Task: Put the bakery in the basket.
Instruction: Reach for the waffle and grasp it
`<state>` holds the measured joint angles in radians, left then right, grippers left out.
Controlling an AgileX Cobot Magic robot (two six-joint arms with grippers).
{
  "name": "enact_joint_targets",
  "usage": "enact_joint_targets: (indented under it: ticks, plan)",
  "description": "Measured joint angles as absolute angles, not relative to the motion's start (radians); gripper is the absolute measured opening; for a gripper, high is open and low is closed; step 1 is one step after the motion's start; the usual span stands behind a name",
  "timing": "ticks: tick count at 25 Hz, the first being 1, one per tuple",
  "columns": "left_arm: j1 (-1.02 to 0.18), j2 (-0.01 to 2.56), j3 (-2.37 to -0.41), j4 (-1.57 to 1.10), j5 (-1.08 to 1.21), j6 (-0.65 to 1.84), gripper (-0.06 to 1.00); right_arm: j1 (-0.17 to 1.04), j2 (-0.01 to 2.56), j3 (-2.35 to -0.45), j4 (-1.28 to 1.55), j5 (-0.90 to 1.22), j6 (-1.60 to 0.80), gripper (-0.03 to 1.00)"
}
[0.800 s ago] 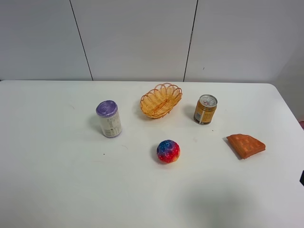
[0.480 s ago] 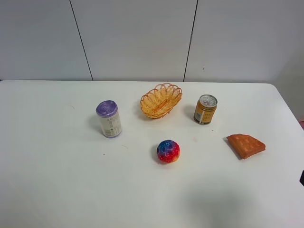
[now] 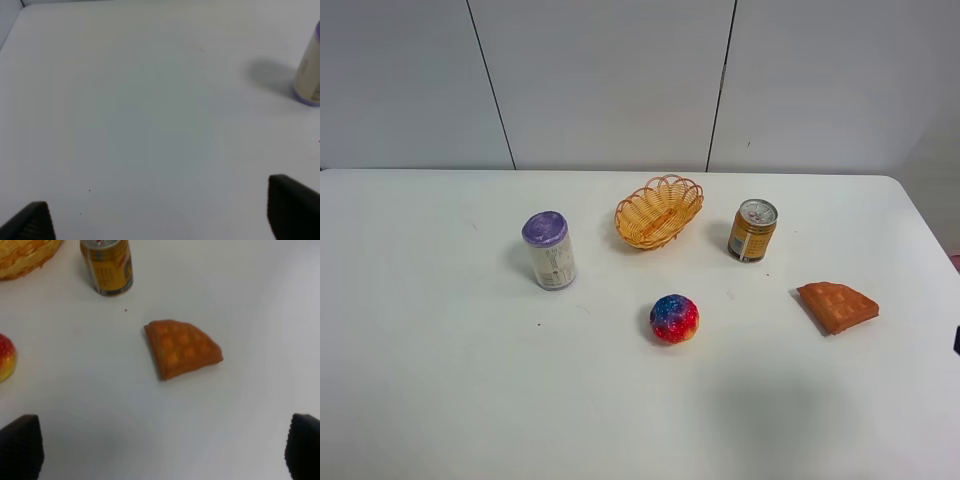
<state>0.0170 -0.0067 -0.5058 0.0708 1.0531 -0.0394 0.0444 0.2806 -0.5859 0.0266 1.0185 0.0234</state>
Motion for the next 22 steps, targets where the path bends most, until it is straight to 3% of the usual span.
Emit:
enact_joint_targets:
  ticks: [6,12,18,22]
  plan:
    - [0.017,-0.007,-0.506,0.071,1.053,-0.039,0.84,0.124,0.586,-0.784,-0.132,0.996,-0.043,0.96]
    - [0.017,-0.007,-0.506,0.071,1.053,-0.039,0.84,0.225,0.909,-0.851,-0.254,0.977,-0.075,0.96]
    - [0.017,-0.007,-0.506,0.071,1.053,-0.039,0.84,0.218,1.175,-0.855,-0.204,0.851,-0.099,0.96]
    - [0.017,-0.007,-0.506,0.071,1.053,-0.039,0.84,0.130,1.259,-0.855,-0.095,0.782,-0.151,0.96]
